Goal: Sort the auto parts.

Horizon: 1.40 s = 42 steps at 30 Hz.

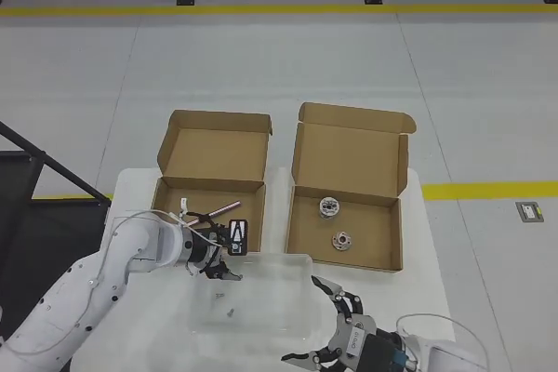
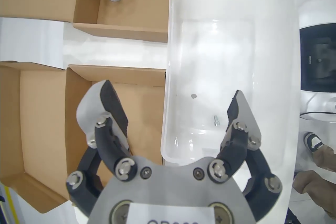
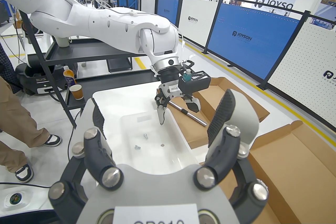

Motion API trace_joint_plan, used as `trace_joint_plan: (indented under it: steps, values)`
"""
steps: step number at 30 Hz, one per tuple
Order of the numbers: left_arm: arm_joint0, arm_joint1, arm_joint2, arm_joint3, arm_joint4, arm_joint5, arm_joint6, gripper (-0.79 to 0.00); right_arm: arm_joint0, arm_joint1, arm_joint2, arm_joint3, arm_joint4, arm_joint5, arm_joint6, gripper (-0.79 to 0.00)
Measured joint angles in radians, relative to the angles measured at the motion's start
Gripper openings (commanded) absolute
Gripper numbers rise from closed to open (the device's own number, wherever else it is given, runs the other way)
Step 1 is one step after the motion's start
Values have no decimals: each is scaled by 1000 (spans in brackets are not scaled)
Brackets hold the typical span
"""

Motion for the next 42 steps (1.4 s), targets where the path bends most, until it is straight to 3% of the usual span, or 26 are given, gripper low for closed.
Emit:
trace_joint_plan:
  steps: [8,13,16,20,24,33,37,39,42]
  values:
    - [11,0,6,-3,5,0,2,0,0,0,0,0,0,0,0,0]
    - [48,8,18,-63,-1,0,-72,0,0,0,0,0,0,0,0,0]
    - [74,18,25,-124,-41,0,-160,0,0,0,0,0,0,0,0,0]
    - [109,34,50,-182,-126,8,-366,0,0,0,0,0,0,0,0,0]
    - [107,50,106,-208,-200,96,-481,0,0,0,0,0,0,0,0,0]
    - [108,50,103,-205,-200,99,-472,0,0,0,0,0,0,0,0,0]
    - [137,60,61,-181,-185,160,-399,-6,0,0,0,0,0,0,0,0]
    - [153,66,50,-177,-177,165,-409,-102,0,0,0,0,0,0,0,0]
    - [167,70,51,-172,-188,164,-465,-151,0,0,0,0,0,0,0,0]
